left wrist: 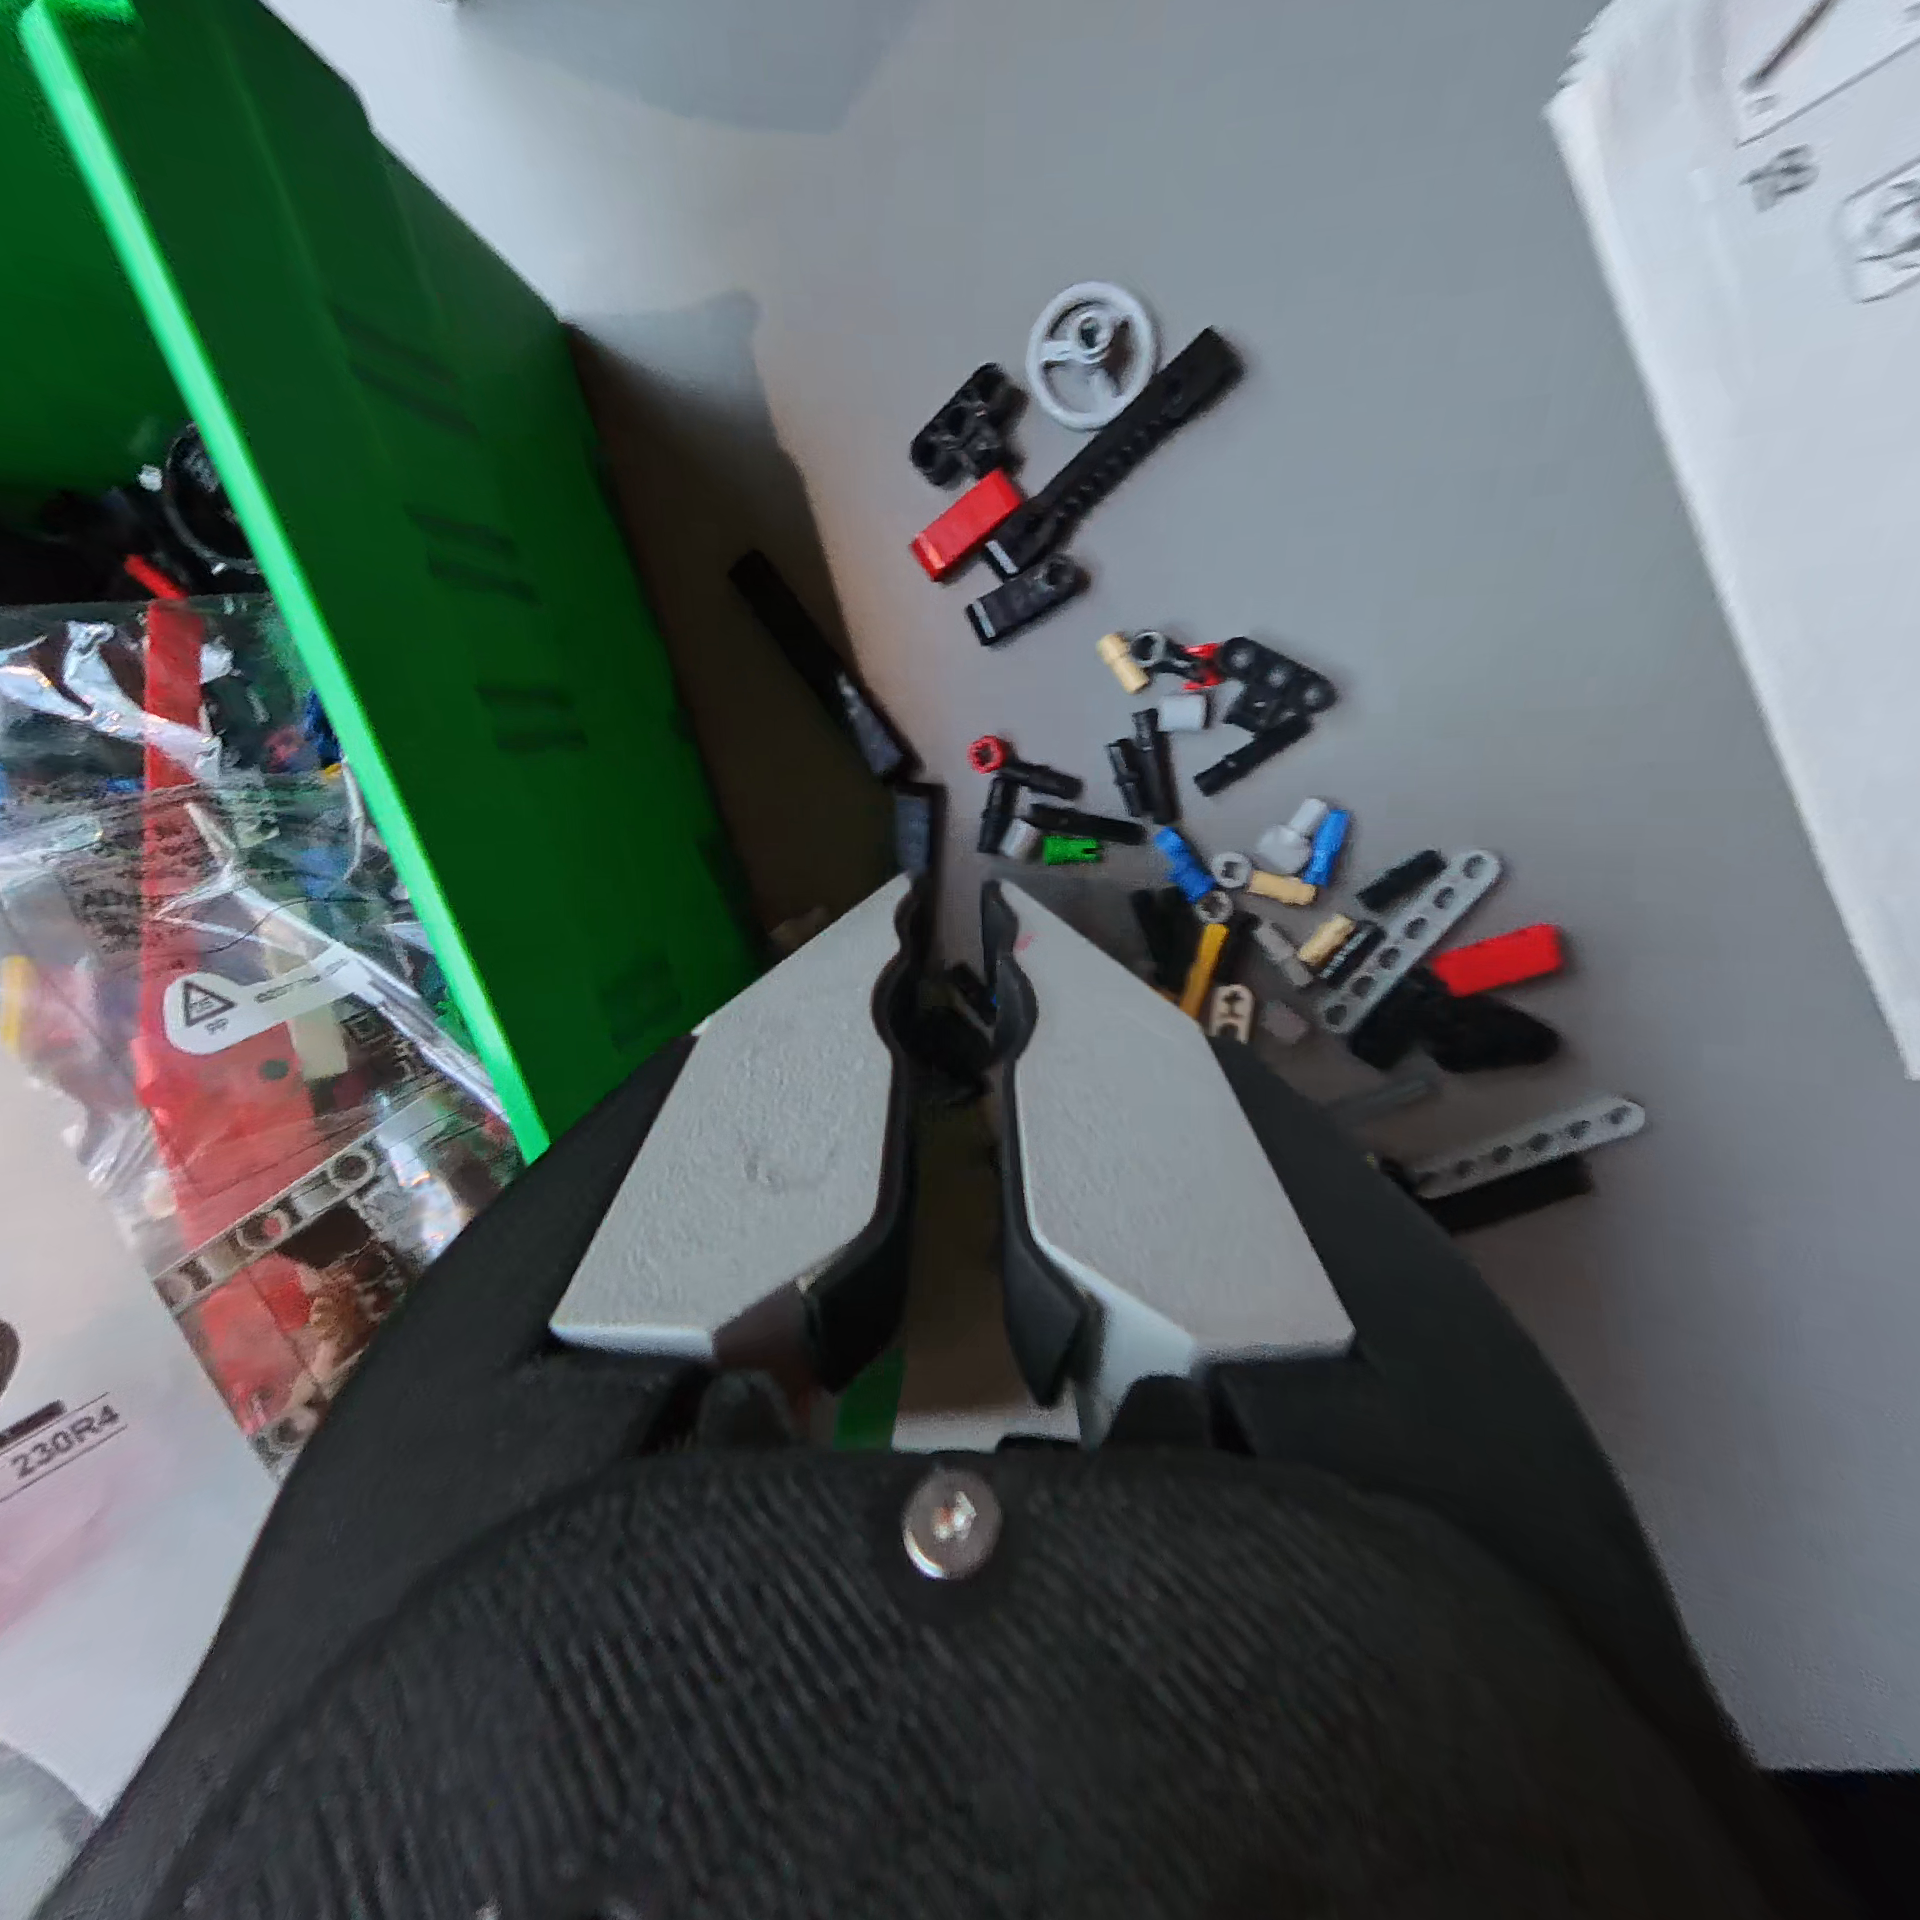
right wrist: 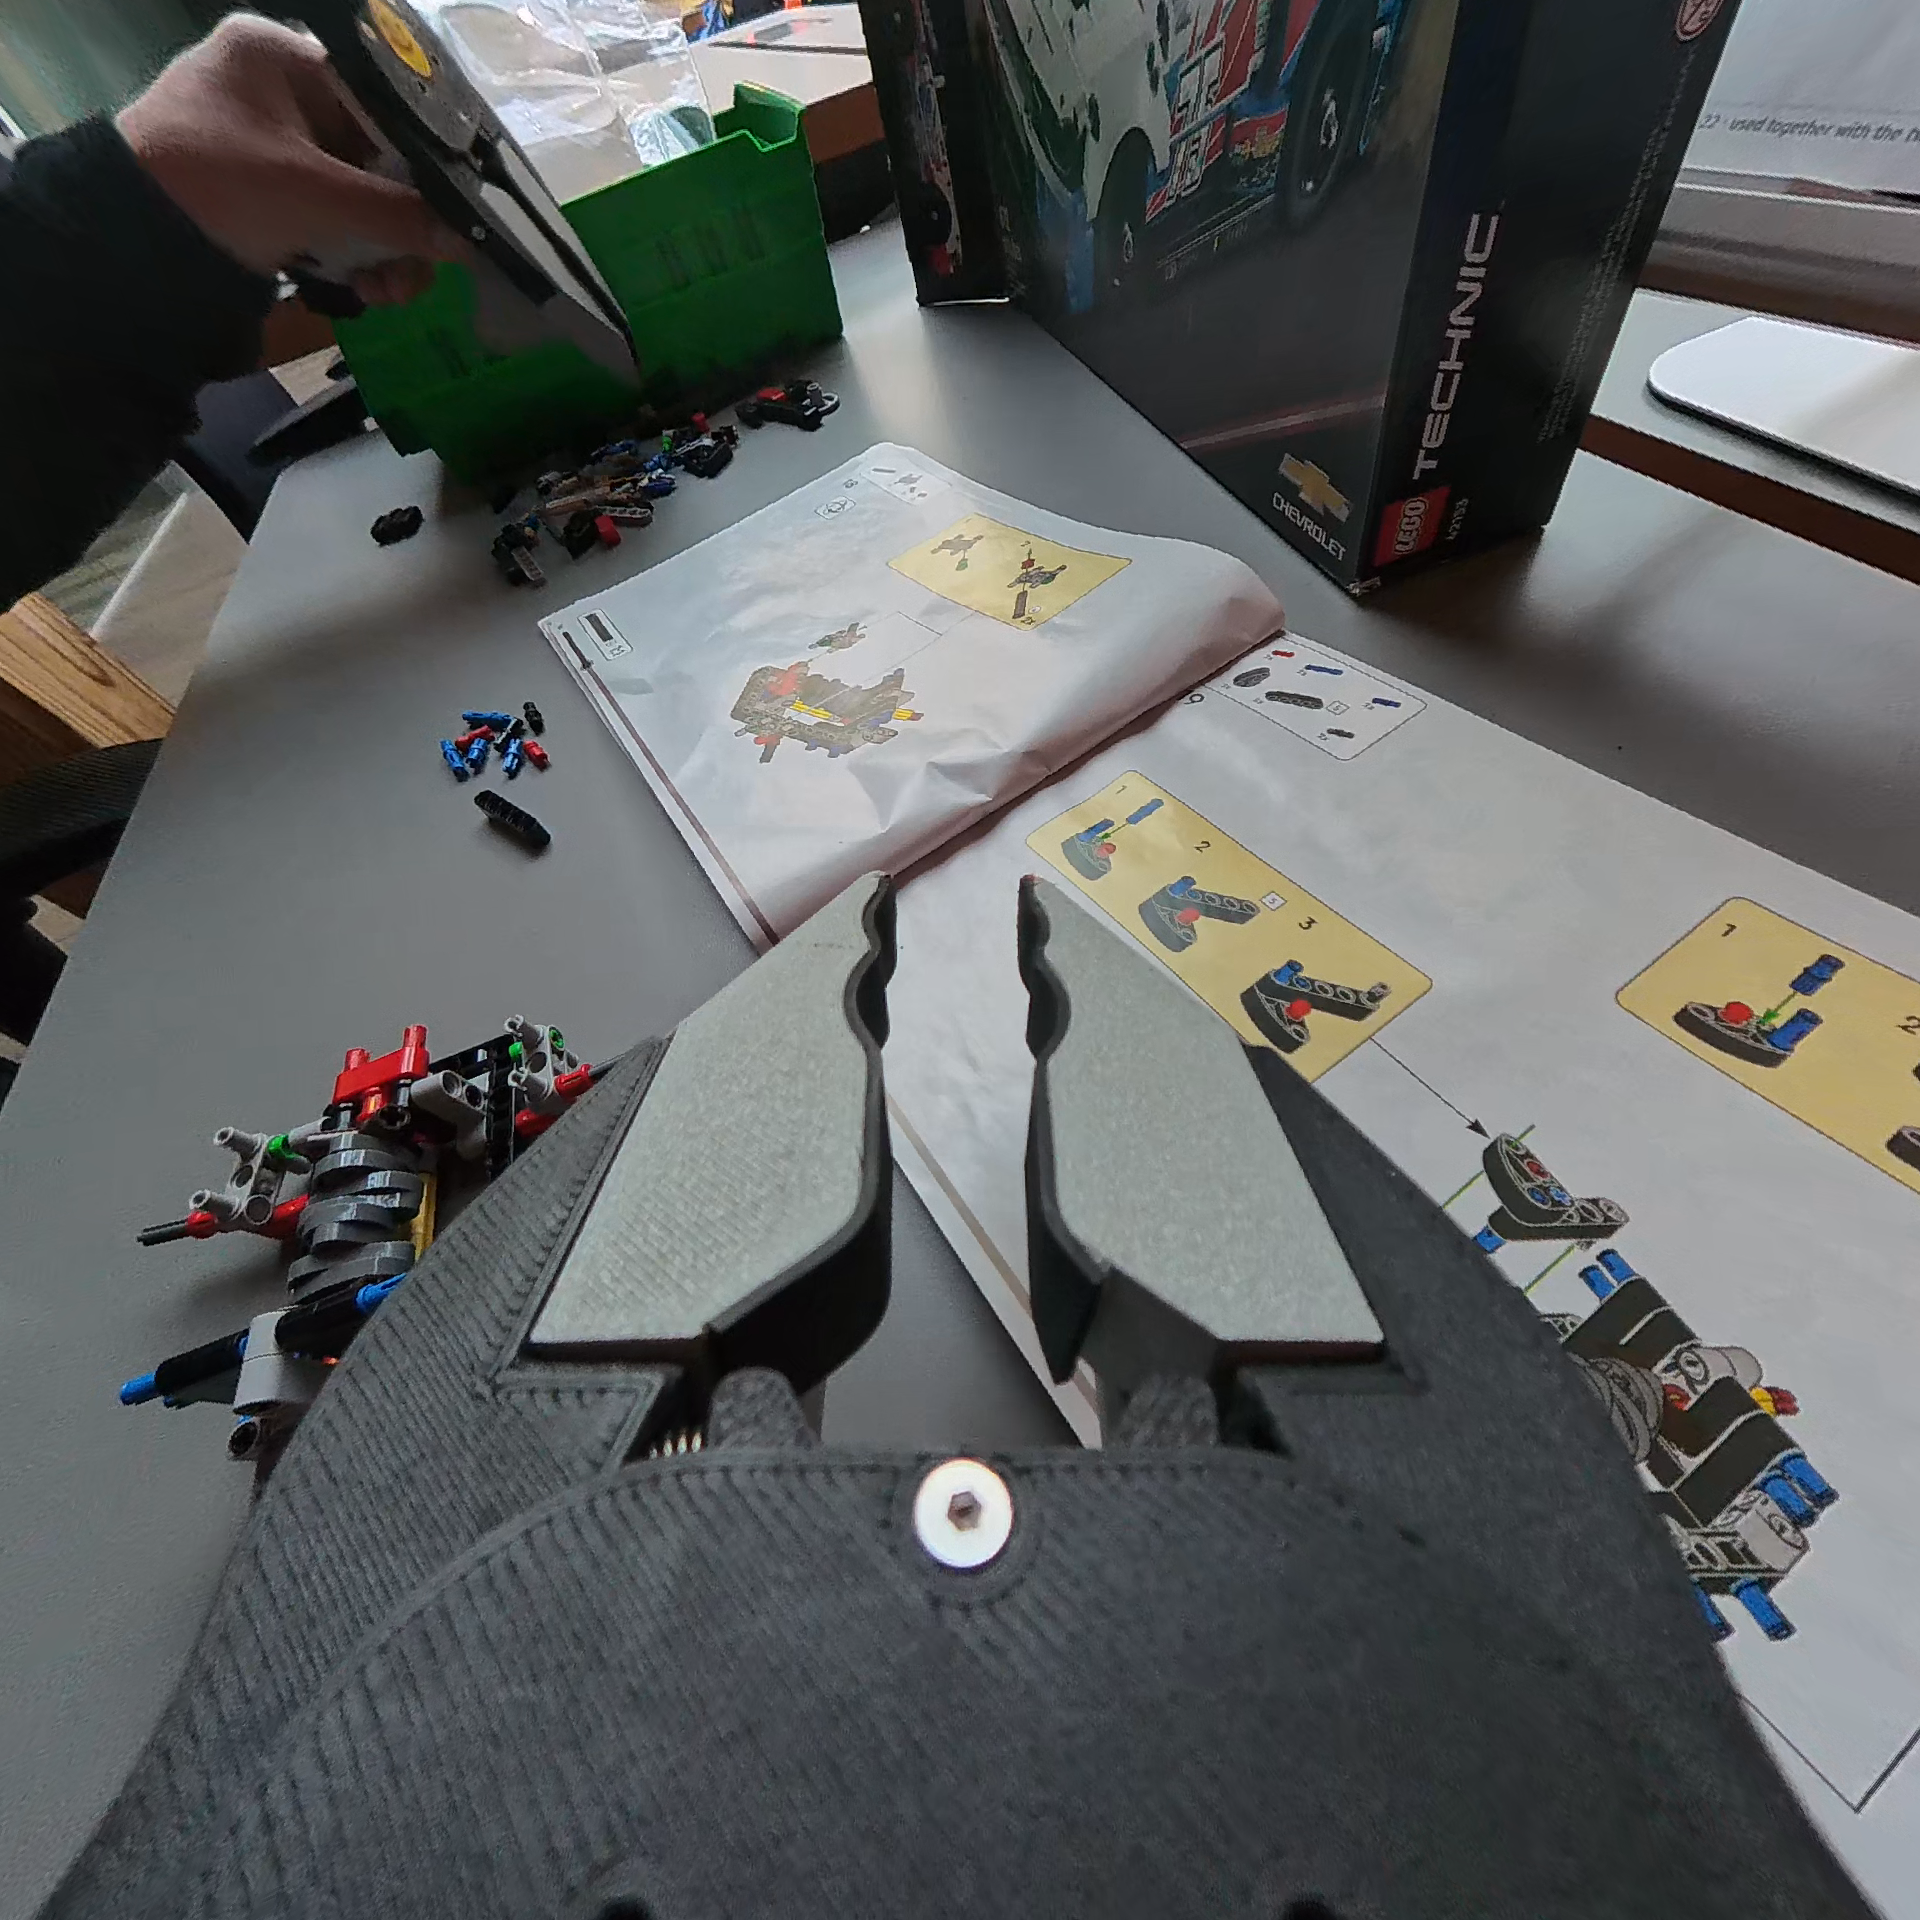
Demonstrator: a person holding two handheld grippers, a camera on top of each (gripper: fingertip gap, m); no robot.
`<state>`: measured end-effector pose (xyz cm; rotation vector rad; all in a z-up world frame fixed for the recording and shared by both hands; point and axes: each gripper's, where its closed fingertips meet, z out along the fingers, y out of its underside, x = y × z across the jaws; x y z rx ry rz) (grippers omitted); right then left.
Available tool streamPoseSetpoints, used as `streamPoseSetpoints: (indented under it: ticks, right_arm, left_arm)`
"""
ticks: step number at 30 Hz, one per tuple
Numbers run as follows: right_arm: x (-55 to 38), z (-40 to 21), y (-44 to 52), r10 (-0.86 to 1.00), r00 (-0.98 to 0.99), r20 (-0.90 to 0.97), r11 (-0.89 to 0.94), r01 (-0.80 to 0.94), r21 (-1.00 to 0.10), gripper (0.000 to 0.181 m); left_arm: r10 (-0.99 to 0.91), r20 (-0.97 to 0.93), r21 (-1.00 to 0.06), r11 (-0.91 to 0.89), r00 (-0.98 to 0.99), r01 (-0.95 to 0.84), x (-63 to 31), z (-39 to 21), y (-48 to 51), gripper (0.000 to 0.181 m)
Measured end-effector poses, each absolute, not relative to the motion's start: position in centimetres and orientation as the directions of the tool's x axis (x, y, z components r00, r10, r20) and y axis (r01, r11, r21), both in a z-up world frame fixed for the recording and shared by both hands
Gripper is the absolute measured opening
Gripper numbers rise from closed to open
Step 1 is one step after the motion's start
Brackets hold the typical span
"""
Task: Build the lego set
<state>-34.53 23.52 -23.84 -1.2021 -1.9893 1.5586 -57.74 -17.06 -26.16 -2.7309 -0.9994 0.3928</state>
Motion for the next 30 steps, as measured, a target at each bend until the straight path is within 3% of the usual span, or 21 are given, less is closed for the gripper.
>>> streamPoseSetpoints:
  ticks: [17,22,30]
  right_arm:
    - [-34.5,-23.9,23.4,0.781,-0.585,-0.218,0.047,0.403,-0.914,0.02]
    - [-34.5,-23.9,23.4,0.779,-0.588,-0.219,0.048,0.403,-0.914,0.02]
    - [-34.5,-23.8,23.4,0.78,-0.588,-0.215,0.05,0.401,-0.915,0.02]
  left_arm:
    - [0.607,-0.284,-0.041,-0.781,0.742,0.623,-59.1,-28.9,-18.7,0.021]
    - [0.6,-0.203,0.006,-0.79,0.774,0.614,-58.6,-29.2,-18.1,0.007]
    - [0.555,-0.082,0.161,-0.812,0.828,0.56,-57.4,-29.2,-17.9,0.006]
